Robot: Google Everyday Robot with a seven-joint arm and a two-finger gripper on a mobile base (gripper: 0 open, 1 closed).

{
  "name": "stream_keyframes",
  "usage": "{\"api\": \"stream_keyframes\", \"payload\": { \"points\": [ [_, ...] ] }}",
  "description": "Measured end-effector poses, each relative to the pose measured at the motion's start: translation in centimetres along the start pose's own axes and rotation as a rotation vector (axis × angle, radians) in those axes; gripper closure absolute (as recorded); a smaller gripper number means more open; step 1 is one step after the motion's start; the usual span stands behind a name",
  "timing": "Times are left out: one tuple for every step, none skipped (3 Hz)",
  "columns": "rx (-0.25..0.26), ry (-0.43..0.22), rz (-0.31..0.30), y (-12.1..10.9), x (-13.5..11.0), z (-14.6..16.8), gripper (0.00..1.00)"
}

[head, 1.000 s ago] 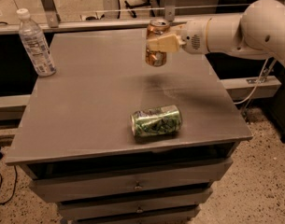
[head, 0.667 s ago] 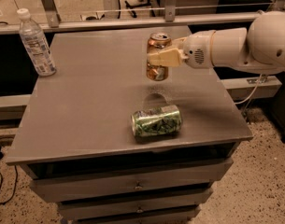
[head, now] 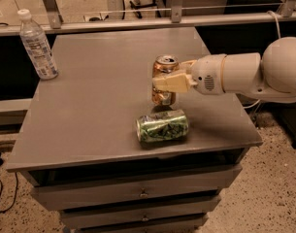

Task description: Move orange can near green can

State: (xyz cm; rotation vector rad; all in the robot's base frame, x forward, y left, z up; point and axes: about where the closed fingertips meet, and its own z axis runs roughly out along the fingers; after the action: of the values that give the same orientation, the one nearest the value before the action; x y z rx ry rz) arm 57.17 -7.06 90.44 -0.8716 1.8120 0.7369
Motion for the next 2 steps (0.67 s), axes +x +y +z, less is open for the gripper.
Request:
{"api": "stream_keyframes", "payload": {
  "points": [
    [-0.007,-0.005,0.006,1.04,0.71,-0.31,0.54],
    [-0.014,-0.010,0.011,1.95,1.21,-0.47,0.30]
  ]
}}
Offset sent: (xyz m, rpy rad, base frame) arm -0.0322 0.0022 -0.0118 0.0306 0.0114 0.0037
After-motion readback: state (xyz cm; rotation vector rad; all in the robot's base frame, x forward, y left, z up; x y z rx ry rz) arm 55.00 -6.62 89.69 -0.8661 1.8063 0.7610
